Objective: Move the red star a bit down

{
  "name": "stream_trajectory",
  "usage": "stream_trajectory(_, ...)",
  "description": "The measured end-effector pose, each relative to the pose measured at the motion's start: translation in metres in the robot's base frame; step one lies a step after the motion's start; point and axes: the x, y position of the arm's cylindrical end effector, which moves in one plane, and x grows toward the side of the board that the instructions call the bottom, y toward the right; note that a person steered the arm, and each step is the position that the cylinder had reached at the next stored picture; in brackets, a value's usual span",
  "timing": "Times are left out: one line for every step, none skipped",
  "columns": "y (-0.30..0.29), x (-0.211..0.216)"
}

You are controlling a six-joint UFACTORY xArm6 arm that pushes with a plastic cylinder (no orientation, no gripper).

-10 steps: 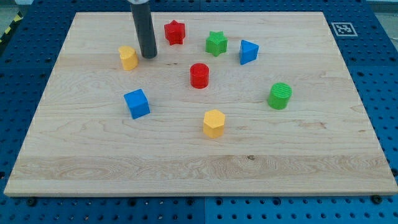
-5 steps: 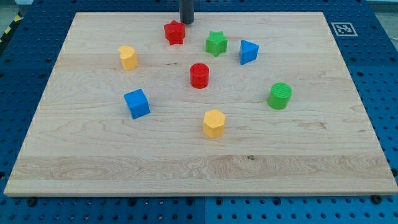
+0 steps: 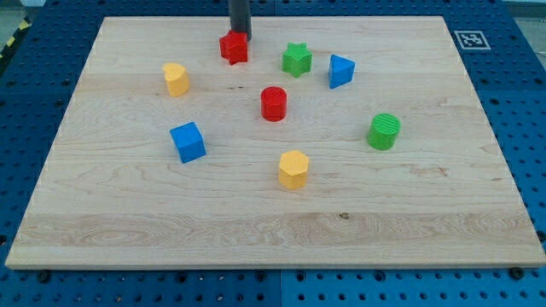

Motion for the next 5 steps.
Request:
stream_trajectory(-0.001,0.006)
stream_trajectory(-0.012,0.008)
stream_trajectory(-0.025,0.016)
stream_trajectory(-0.034,0.028)
stream_trajectory(-0.035,0.038)
